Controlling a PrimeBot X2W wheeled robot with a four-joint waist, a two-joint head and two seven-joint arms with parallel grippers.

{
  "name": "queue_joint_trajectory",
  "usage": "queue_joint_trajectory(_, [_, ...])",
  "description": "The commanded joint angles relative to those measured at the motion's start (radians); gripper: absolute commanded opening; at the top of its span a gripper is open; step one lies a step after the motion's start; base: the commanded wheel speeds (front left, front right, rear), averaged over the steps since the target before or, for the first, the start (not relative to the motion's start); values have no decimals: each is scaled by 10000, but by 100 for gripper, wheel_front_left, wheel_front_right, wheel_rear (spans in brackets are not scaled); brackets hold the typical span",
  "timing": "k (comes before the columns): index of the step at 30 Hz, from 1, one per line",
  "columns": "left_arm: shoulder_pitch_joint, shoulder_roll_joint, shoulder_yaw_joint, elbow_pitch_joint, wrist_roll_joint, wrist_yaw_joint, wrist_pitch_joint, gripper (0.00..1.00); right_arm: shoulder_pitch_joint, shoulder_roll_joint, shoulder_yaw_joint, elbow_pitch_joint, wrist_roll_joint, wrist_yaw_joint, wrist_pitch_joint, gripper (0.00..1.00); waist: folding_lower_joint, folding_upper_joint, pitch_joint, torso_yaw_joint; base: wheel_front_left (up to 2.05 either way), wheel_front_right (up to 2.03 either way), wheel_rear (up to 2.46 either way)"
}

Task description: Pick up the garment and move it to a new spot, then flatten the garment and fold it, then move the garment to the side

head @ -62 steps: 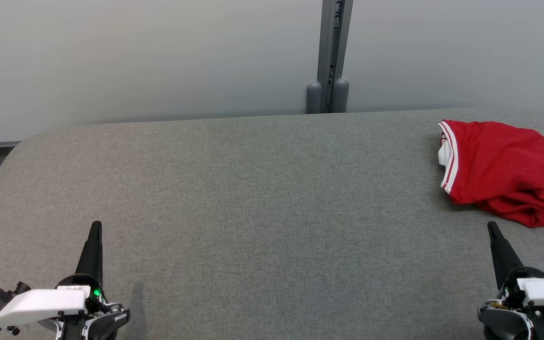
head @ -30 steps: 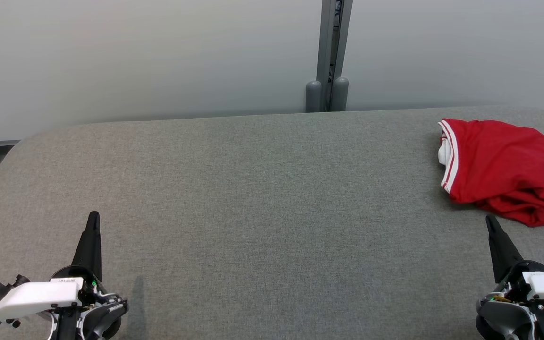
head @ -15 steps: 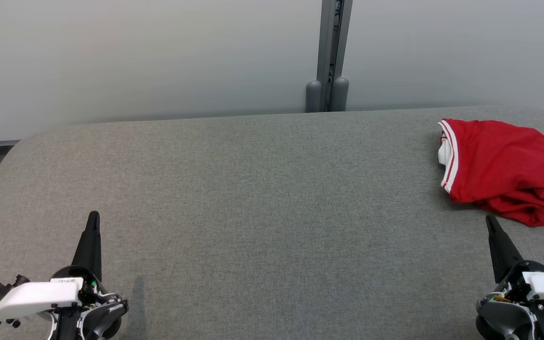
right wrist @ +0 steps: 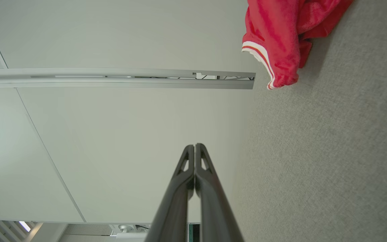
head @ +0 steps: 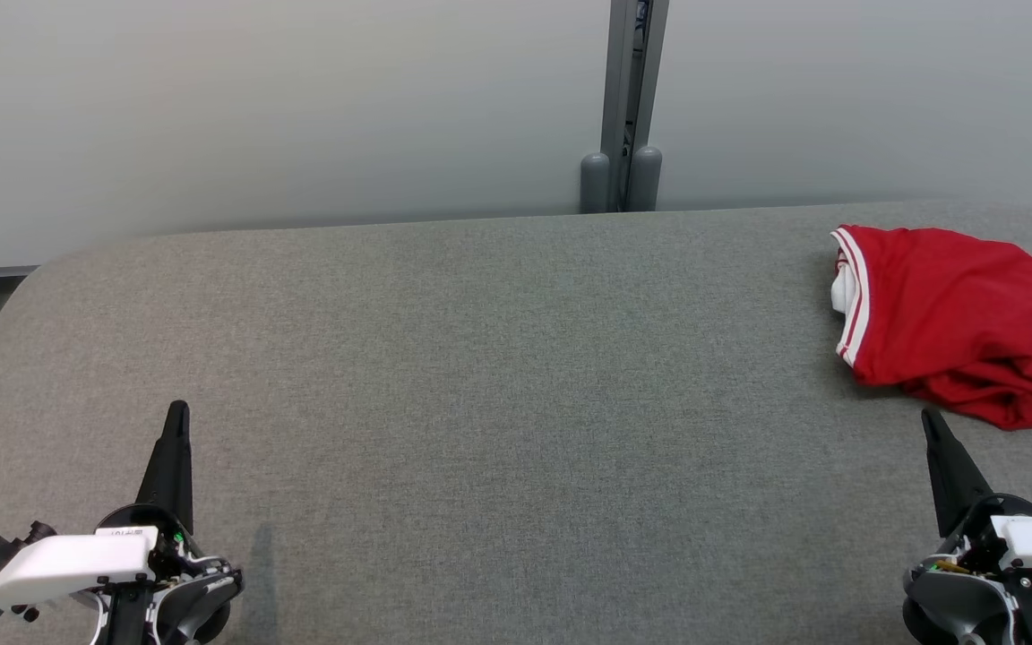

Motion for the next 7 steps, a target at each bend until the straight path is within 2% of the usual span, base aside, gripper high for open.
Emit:
queue_joint_trajectory(1, [-86,53,39,2,-12,-30,33,0,-50,-89,1,23,23,7,34,0,0,0,0,0,0,0,0])
queue_joint_trajectory(7, [-86,53,39,4,-12,-30,33,0,-50,-89,1,23,23,7,34,0,0,0,0,0,0,0,0])
